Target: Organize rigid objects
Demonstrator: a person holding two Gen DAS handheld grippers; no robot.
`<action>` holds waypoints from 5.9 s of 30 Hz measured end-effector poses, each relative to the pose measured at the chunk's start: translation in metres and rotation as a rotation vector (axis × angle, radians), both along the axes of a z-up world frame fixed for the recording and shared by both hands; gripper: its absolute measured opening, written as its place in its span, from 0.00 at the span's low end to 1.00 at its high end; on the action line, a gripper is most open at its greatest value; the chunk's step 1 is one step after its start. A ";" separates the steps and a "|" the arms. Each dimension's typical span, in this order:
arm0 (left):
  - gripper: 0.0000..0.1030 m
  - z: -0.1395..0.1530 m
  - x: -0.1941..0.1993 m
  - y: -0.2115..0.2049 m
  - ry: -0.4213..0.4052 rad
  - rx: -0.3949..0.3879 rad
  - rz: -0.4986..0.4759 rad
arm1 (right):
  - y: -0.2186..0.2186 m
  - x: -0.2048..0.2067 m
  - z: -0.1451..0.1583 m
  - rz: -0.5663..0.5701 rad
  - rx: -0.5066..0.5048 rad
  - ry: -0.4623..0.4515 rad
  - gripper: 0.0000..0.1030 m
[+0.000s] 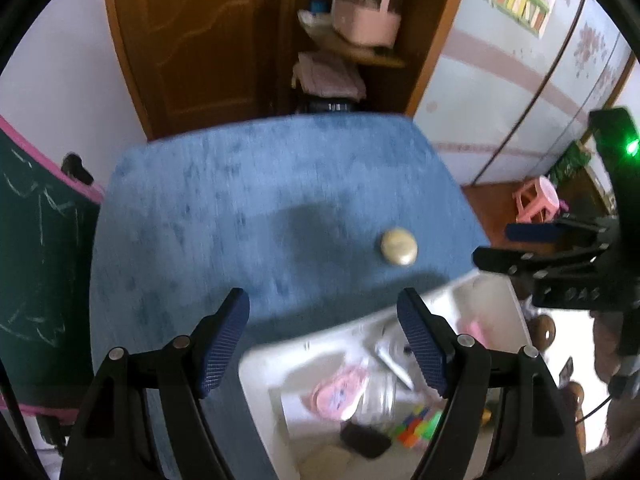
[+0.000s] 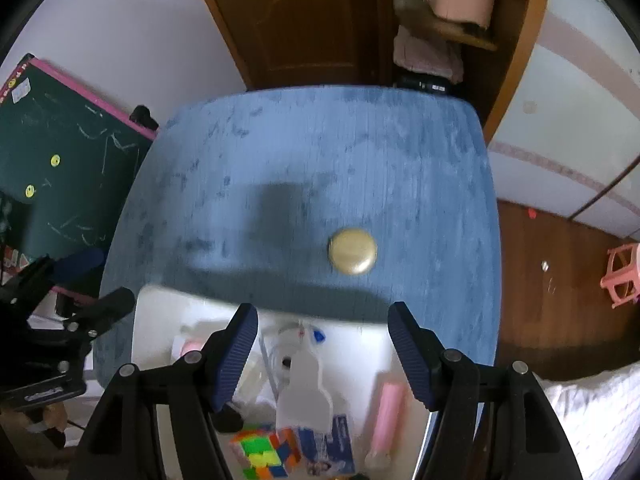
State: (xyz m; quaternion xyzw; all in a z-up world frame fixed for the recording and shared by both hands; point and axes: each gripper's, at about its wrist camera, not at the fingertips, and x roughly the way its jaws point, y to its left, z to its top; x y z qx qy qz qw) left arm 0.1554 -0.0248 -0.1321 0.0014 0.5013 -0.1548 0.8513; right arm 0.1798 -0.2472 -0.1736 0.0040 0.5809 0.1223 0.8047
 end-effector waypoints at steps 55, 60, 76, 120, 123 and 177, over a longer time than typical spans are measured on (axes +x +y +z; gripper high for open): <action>0.77 -0.019 0.017 0.006 0.023 -0.013 0.147 | 0.016 0.067 -0.098 -0.077 -0.022 0.170 0.54; 0.77 -0.003 0.001 0.000 -0.007 -0.009 0.150 | 0.012 0.043 -0.051 -0.039 0.018 0.091 0.54; 0.77 0.026 -0.061 -0.010 -0.020 0.016 0.160 | 0.018 -0.061 0.008 0.022 0.008 -0.030 0.54; 0.77 0.078 -0.129 0.020 -0.056 0.080 0.196 | 0.045 -0.162 0.099 -0.144 -0.036 -0.261 0.69; 0.77 0.082 -0.135 0.023 -0.077 0.084 0.207 | 0.046 -0.165 0.115 -0.147 -0.016 -0.296 0.69; 0.77 0.081 -0.124 0.025 -0.085 0.080 0.211 | 0.053 -0.150 0.113 -0.158 -0.084 -0.266 0.77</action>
